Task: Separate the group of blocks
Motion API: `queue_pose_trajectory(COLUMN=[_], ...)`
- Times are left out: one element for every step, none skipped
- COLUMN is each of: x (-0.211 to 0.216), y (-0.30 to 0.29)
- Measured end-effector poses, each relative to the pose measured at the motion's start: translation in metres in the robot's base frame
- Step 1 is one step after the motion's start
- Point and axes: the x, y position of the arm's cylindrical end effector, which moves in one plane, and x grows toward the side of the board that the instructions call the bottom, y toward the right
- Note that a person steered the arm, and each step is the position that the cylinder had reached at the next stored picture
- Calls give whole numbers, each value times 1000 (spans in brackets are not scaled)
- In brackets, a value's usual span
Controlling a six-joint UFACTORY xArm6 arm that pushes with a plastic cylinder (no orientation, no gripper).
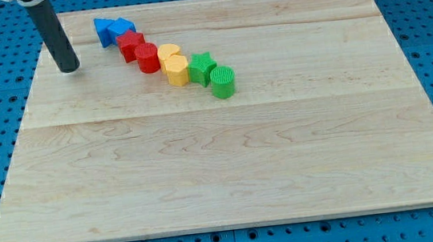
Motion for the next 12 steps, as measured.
queue_pose_trajectory(x=[9, 25, 57, 64, 62, 60, 60, 63, 63, 63, 63, 58], y=[4, 26, 76, 101, 96, 96, 154, 205, 206, 200, 170, 167])
